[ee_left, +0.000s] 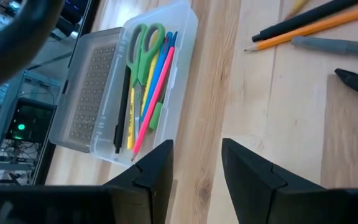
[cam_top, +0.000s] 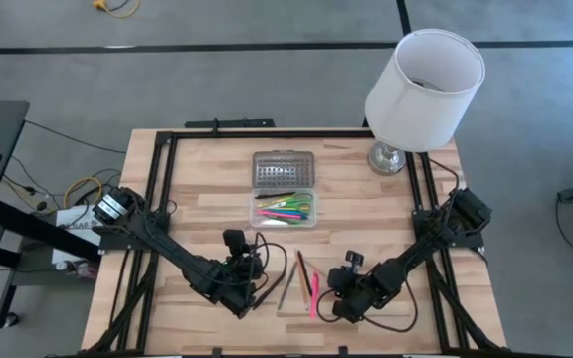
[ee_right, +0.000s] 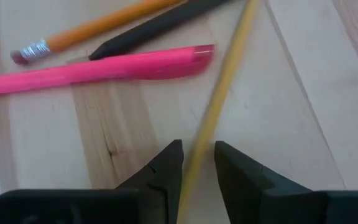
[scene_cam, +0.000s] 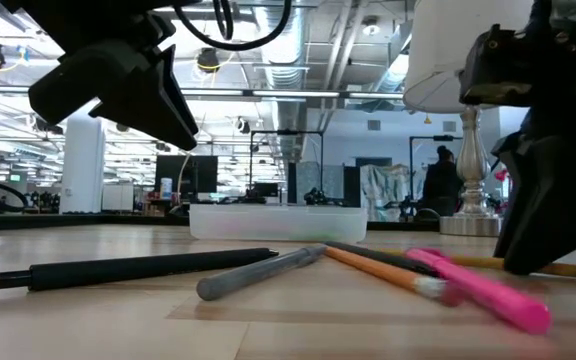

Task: Pick & place school supplies into a supply box
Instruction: Put the yellow pencil into the black supply box

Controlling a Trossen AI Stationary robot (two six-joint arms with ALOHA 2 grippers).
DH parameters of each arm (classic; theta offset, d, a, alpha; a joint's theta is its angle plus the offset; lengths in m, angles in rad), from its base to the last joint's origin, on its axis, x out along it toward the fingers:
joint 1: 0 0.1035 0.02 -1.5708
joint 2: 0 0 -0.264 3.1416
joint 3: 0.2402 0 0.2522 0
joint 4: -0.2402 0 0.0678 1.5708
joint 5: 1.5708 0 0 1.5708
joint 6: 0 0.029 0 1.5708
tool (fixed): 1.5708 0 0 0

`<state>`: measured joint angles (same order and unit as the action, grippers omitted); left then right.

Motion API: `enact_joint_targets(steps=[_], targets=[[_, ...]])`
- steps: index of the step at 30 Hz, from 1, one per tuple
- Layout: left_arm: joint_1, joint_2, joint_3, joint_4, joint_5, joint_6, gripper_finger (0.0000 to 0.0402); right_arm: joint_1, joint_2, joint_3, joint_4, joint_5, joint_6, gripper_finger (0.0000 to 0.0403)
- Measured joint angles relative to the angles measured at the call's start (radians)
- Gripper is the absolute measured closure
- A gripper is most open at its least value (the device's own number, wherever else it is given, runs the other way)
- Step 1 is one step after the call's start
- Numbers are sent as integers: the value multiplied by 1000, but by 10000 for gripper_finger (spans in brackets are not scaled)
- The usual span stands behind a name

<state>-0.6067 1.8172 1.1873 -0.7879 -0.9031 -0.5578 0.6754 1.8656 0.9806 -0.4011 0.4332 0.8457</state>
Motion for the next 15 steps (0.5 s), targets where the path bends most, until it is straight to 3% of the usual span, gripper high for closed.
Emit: enact_joint_targets(steps=[15], targets=[[0,0,0,-9,-2,-15,270,-30,-5,1,-93,-33,48,312]])
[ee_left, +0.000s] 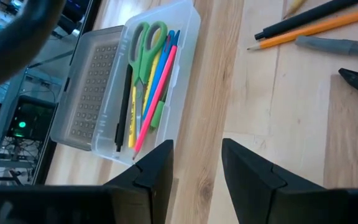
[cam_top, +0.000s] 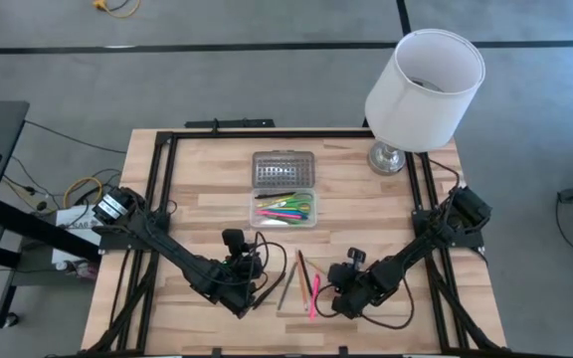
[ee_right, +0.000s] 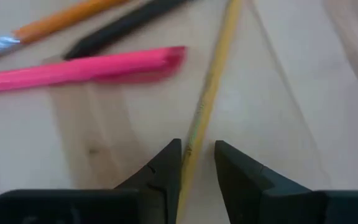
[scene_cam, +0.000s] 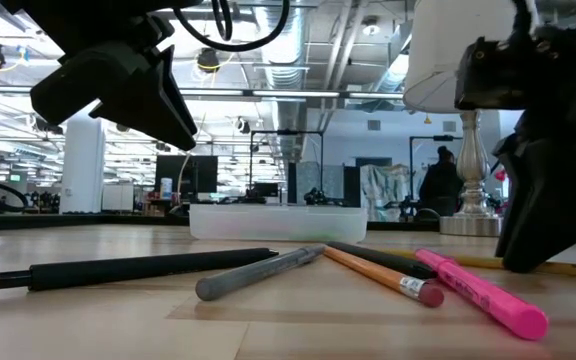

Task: Pick & place school supplies into a supply box
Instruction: Put the yellow pencil into the black supply box

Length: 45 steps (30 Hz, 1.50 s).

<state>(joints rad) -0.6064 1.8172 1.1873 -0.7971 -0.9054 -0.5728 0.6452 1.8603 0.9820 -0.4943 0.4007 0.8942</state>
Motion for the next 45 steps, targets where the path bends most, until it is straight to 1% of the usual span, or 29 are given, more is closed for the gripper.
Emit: enact_joint_targets(steps=[4,11,13,17,20,23,25,27,30,33,39,45], targets=[[0,0,0,0,0,0,270,-23,-1,0,-49,-40,23,331],[0,0,0,-5,-1,0,270,-57,-10,1,-64,-115,-5,391],[0,0,0,-13,-2,0,270,-59,-17,1,-69,-129,-5,396],[0,0,0,-41,-3,-21,270,-59,-43,-1,-132,-152,50,387],[0,0,0,-47,-13,-27,270,-49,-64,-6,-234,-156,127,391],[0,0,0,-52,-26,-30,270,-44,-81,-10,-290,-158,152,395],[0,0,0,-52,-26,-30,270,-50,-90,-11,-293,-179,139,394],[0,0,0,-51,-26,-30,270,-63,-103,-12,-296,-223,114,386],[0,0,0,-51,-26,-30,270,-94,-119,-12,-295,-281,71,369],[0,0,0,-51,-26,-30,270,-133,-123,-11,-292,-313,36,350],[0,0,0,-51,-26,-33,270,-188,-124,-9,-285,-327,-13,326],[0,0,0,-54,-22,-33,270,-204,-116,-7,-280,-325,-38,320]])
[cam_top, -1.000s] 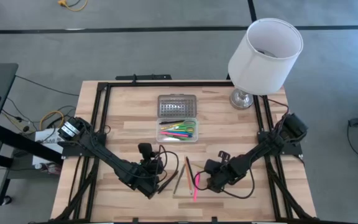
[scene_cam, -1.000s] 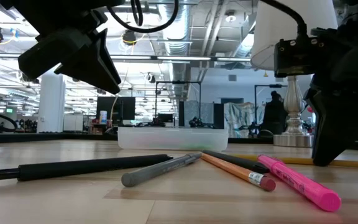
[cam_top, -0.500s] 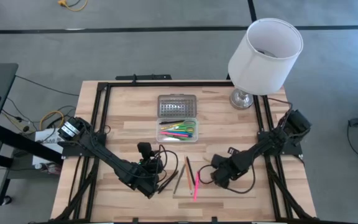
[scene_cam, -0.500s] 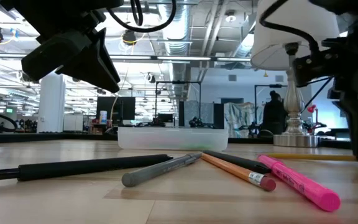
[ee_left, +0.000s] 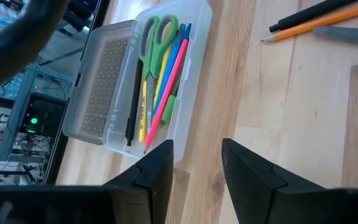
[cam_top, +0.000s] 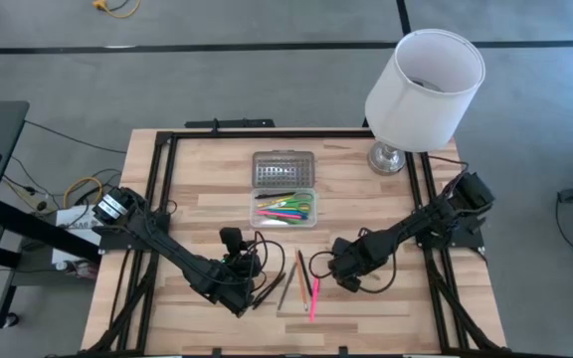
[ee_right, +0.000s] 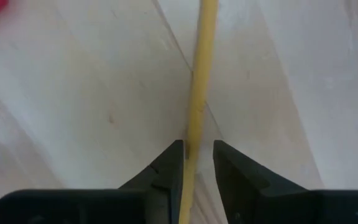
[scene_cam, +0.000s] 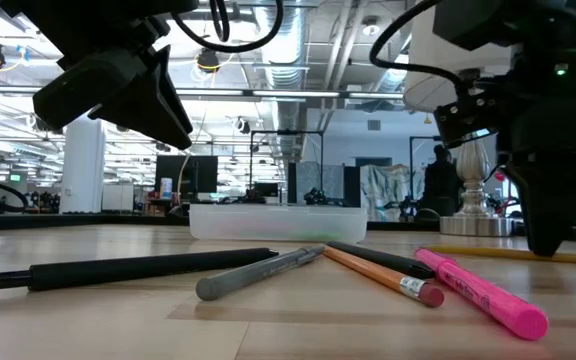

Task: Pick & place school supplies into a supply box
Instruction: Put the yellow pencil into the black supply box

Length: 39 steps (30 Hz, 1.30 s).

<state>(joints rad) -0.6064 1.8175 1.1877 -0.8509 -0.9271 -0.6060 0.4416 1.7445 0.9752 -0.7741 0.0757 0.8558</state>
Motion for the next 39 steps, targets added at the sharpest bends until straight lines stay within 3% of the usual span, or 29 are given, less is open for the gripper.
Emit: enact_joint_targets(steps=[28,39], targets=[[0,0,0,-5,5,-8,270,-2,52,6,11,-26,10,322],[0,0,0,-5,5,-8,270,-6,52,5,4,-33,-37,393]])
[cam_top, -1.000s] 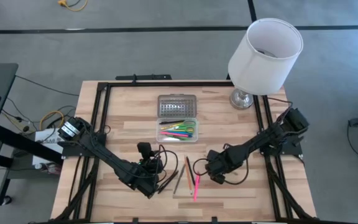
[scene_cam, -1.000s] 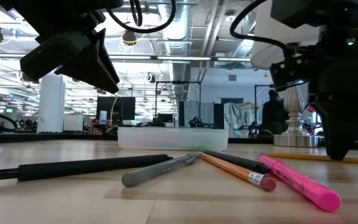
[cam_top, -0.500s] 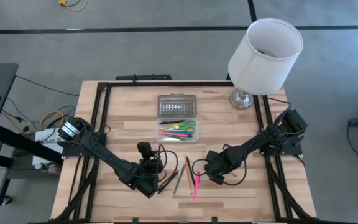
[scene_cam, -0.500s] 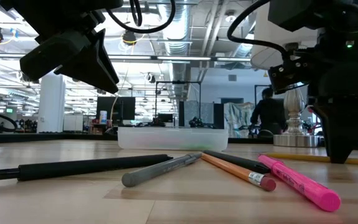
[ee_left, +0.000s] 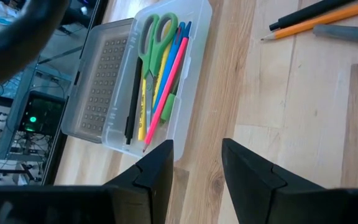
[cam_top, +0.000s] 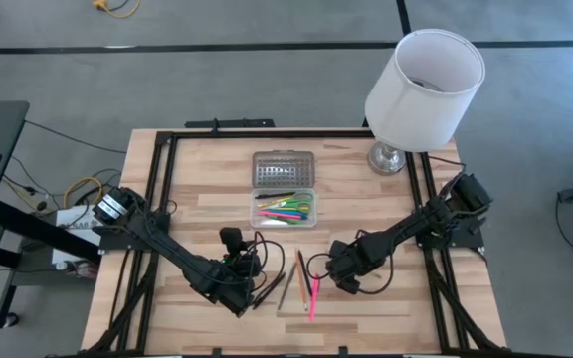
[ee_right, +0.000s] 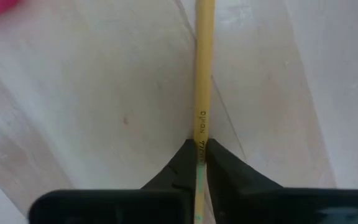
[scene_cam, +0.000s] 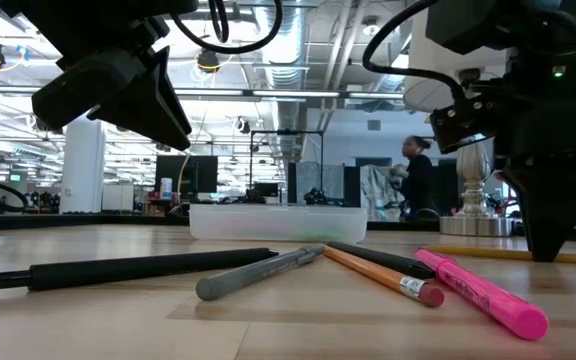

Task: Pick & place school supplies into a supply box
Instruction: Put the yellow pencil into the black supply box

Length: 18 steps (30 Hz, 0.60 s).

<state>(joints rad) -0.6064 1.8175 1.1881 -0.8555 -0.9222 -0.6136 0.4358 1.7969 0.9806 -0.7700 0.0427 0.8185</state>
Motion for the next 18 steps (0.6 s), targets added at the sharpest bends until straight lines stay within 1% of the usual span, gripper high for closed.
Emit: enact_joint_targets(steps=[2,6,10,13,18], targets=[[0,0,0,0,0,0,270,0,0,0,0,1,-14,397],[0,0,0,0,0,0,270,0,0,1,-3,6,-36,391],[0,0,0,0,0,1,270,0,5,28,-25,17,-86,399],[0,0,0,-3,2,0,270,1,11,64,-59,55,-119,399],[-5,0,0,-28,23,-20,270,-2,9,136,-160,159,-140,401]])
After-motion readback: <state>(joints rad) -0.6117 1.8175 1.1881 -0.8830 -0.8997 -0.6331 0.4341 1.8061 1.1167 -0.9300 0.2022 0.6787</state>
